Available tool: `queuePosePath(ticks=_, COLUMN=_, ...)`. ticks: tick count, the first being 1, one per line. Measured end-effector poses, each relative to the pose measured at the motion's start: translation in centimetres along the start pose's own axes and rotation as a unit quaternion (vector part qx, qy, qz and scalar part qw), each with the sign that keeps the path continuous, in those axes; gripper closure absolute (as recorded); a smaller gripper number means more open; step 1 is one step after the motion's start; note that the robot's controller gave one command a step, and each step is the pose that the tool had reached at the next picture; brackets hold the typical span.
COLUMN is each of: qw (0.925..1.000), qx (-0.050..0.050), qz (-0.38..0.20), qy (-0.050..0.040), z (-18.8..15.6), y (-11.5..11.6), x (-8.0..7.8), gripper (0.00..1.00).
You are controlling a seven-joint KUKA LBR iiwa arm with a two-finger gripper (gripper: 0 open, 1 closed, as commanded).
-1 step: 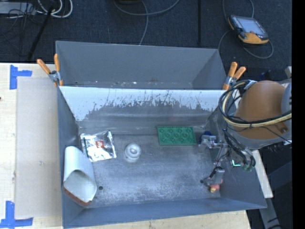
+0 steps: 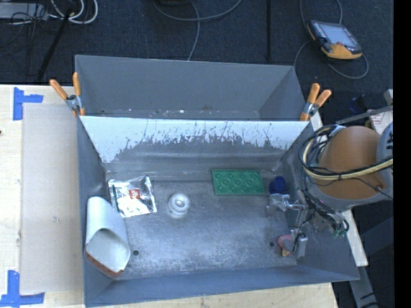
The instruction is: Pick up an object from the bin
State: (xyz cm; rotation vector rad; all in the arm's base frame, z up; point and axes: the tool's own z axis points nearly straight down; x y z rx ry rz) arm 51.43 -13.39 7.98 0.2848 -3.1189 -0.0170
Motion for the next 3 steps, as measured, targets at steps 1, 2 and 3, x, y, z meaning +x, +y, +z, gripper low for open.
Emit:
queuePosePath(ticks=1, qw=0.9939, qx=0.009, qz=-0.109, qy=-0.0121, z=0.6, y=-0.7, x=3.6, gripper=0.0)
queuePosePath(ticks=2, qw=0.9937, qx=0.006, qz=-0.112, qy=-0.0068, z=0.9, y=-0.5, x=3.9, gripper=1.0)
queuePosePath(ticks=3, qw=0.9903, qx=0.009, qz=-0.139, qy=-0.0073, z=-17.1, y=1.2, x=3.6, gripper=1.0)
